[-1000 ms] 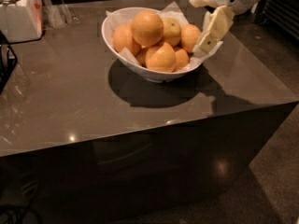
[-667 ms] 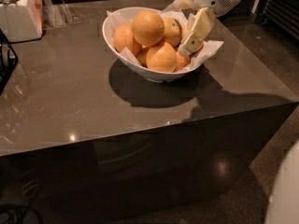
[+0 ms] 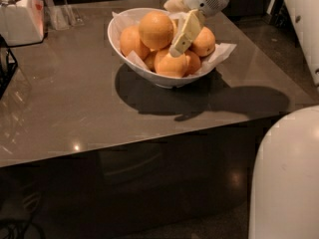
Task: Pick orange from white bowl
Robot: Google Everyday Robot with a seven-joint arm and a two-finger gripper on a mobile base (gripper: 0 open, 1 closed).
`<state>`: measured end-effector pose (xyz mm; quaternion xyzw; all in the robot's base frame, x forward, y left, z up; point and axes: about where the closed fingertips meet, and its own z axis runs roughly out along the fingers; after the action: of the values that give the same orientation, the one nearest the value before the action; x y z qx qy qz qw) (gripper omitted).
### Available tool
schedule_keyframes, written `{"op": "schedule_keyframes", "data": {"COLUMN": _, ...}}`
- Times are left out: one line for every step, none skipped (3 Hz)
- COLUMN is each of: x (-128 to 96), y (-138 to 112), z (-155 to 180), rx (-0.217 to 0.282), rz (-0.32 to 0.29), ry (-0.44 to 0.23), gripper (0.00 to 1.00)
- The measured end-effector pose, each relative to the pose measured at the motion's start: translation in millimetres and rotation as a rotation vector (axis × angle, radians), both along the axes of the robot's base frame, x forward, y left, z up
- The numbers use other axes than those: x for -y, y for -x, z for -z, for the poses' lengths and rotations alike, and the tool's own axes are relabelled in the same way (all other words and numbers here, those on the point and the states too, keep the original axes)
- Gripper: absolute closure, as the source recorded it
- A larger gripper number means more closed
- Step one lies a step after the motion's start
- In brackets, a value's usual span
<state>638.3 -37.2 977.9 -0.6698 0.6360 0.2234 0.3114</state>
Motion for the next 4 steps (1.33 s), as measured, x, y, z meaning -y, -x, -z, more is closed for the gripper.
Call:
{"op": "schedule_keyframes", "data": {"x": -11, "y": -8, "z": 7, "rx": -0.020, "rz": -0.001, "ry": -0.034, "gripper": 0.00}}
{"op": "schedule_keyframes", "data": {"x": -23, "y": -14, "z": 18, "rx": -0.060, "rz": 0.001, "ry": -0.077, "gripper": 0.00}}
{"op": "schedule_keyframes", "data": {"x": -23, "y": -14, "z": 18, "rx": -0.060, "rz": 0.001, "ry": -0.078, "gripper": 0.19}}
{"op": "schedule_keyframes", "data": {"x": -23, "y": -14, "z": 18, "rx": -0.060, "rz": 0.001, "ry": -0.078, "gripper": 0.42}}
